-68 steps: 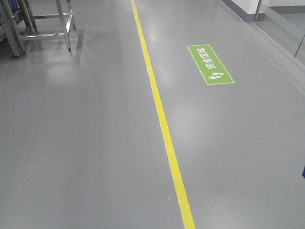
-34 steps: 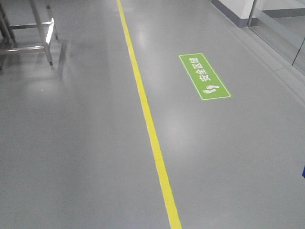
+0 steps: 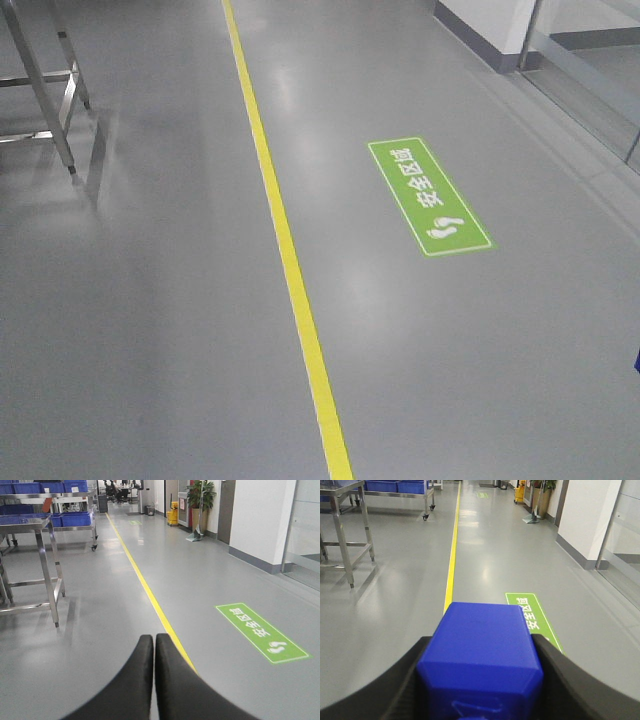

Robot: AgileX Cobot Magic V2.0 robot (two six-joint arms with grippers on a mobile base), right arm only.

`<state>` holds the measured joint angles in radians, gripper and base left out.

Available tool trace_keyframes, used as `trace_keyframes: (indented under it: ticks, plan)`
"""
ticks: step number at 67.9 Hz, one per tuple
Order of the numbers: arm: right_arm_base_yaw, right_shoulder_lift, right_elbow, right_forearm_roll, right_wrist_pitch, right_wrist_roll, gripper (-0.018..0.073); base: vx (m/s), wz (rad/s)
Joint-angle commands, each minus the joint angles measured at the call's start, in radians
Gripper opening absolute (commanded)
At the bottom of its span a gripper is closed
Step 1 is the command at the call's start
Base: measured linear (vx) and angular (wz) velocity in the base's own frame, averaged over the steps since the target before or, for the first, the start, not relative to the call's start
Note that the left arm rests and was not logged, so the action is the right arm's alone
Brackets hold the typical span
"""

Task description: Pour parts from conveyor to right shelf

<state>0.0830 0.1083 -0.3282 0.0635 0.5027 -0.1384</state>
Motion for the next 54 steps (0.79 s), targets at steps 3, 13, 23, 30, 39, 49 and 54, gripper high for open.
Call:
trace_keyframes:
  ticks: [3,13,23,30,39,49,54]
  plan:
    - [-0.003,0.012,-0.026,-0.002,-0.081,-0.005,-0.0006,0.61,0.07]
    - [-0.003,0.012,-0.026,-0.002,-0.081,-0.005,-0.0006,0.63,0.12]
    - [-0.003,0.012,-0.026,-0.002,-0.081,-0.005,-0.0006,0.64,0.19]
    - [-0.003,0.012,-0.026,-0.002,-0.081,-0.005,-0.0006,0.66,0.24]
    - [-0.003,0.012,-0.026,-0.002,-0.081,-0.005,-0.0006,0.67,0.26]
    - [-0.003,0.012,-0.026,-0.002,-0.082,-0.005,-0.0006,0.68,0.25]
    - [-0.003,0.012,-0.026,-0.002,-0.082,-0.005,-0.0006,0.69,0.21]
